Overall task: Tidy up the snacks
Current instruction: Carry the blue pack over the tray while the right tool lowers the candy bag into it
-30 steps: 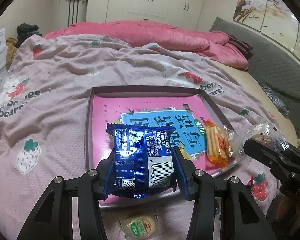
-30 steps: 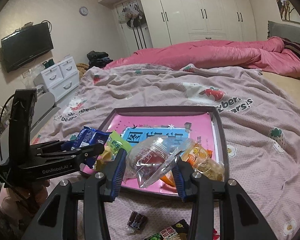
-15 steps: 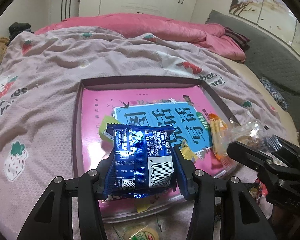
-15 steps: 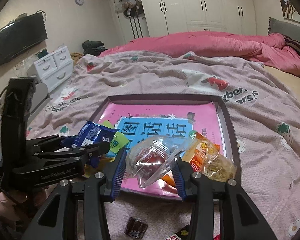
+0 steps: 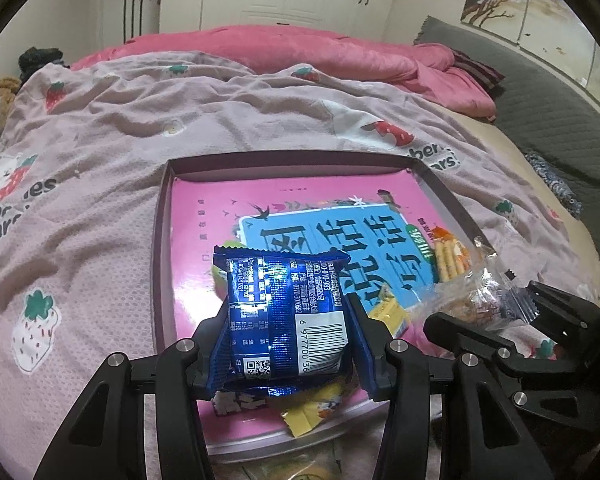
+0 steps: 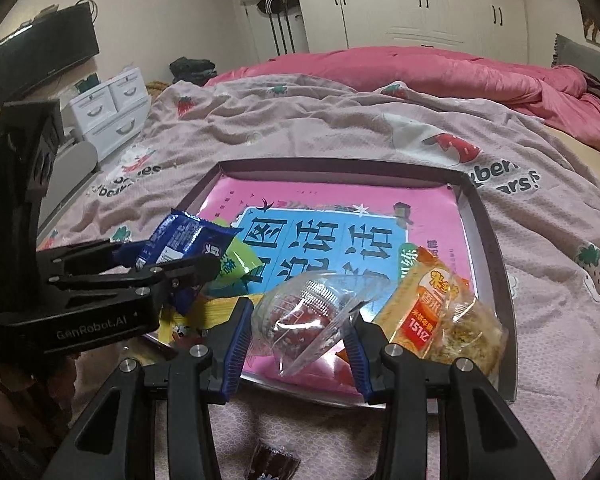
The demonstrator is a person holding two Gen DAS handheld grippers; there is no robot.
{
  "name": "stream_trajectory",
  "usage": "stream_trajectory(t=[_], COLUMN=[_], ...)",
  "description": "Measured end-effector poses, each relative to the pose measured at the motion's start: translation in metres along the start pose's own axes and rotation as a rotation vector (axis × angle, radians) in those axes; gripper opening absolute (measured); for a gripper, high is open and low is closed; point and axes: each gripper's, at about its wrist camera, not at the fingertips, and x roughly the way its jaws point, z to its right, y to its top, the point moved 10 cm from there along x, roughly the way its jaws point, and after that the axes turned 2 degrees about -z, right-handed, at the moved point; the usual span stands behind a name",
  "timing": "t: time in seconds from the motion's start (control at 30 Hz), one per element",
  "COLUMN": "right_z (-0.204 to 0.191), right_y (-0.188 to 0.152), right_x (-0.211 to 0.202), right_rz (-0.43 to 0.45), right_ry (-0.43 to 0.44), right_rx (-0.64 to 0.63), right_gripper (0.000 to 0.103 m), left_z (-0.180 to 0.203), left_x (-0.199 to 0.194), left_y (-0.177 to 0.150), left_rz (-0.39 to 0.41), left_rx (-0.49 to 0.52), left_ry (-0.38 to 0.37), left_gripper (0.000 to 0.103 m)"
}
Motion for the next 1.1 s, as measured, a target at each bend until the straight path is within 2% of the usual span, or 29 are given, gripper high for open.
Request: stream_trajectory(t=[0.43, 1.1], right_z=[0.005, 0.012], right_y=[-0.003, -0.005], right_x=[0.011, 0.006], right_rz=[-0.034, -0.035], right_ry=[-0.023, -0.082], right_rx=[0.003, -0.008], right_gripper=[0.044, 0.046], left_z=[0.000, -0.001], left_x=[0.002, 0.004], left_y=[0.000, 0.000], left_rz=[-0.003, 0.000], left_rx=[-0.004, -0.011], left_ry=[-0.012, -0.024], left_gripper=[0.052, 0.052])
